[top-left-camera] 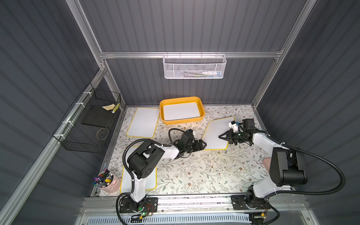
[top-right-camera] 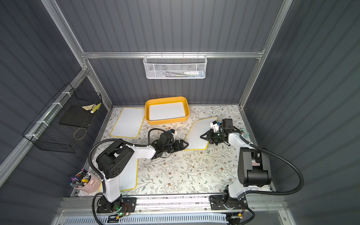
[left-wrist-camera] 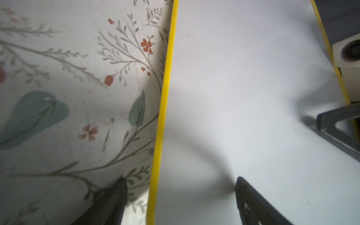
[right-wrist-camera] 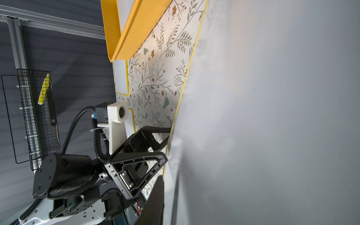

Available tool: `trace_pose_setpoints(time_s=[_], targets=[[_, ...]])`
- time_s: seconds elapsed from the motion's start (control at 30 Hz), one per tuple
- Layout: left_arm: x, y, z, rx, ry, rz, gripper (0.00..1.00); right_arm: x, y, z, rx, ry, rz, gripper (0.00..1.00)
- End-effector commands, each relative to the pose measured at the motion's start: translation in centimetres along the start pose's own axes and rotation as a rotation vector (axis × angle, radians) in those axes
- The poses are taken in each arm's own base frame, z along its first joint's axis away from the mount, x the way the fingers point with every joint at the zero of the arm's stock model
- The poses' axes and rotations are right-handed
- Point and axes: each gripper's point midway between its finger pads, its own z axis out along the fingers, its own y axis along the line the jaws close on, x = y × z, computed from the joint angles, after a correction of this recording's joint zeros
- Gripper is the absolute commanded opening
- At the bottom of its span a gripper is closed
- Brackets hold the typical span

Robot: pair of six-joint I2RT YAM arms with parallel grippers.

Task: Put the whiteboard into the storage box
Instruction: Pick up the whiteboard at the center of the board.

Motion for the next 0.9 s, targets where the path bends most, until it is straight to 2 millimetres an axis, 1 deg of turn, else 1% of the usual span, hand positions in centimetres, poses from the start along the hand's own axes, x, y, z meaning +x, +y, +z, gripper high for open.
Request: trace_pose_setpoints(time_s=[0.0,0.13,0.23,0.4,0.5,0.57,0.7,0.8,0.87], targets=[[5.5,8.1,-1.6,-0.254,0.153,-0.077,0.87,0.2,3.3,-1.3,-0.106,-0.004,-0.04,0.0],[4.5,5.4,-2.0,-0.101,0.119,-0.104,0.88,0.5,4.7,-2.1,-0.143,-0.012,-0.076,0.0],[4.5,3.4,-1.8,0.025,0.138,-0.16,0.88,0.9,5.6,-2.4,-0.181,-0.005,-0.101,0.0],[3.8,1.0,-1.7,0.206,0.129,-0.264,0.87,2.0,7.1,-2.9,-0.266,0.021,-0.128,0.0],[3.2,-0.4,-1.6,0.281,0.127,-0.283,0.86,2.6,7.7,-3.2,-0.306,0.036,-0.143,0.0],[2.7,-1.5,-1.6,0.332,0.125,-0.29,0.81,3.2,8.1,-3.1,-0.327,0.056,-0.151,0.01],[2.0,-3.0,-1.6,0.4,0.131,-0.294,0.72,3.9,8.3,-3.1,-0.337,0.072,-0.17,0.01],[1.6,-3.9,-1.8,0.432,0.131,-0.285,0.6,4.4,8.4,-3.1,-0.355,0.084,-0.175,0.01],[1.2,-4.5,-2.2,0.464,0.125,-0.281,0.48,4.6,8.4,-3.2,-0.36,0.09,-0.178,0.01]])
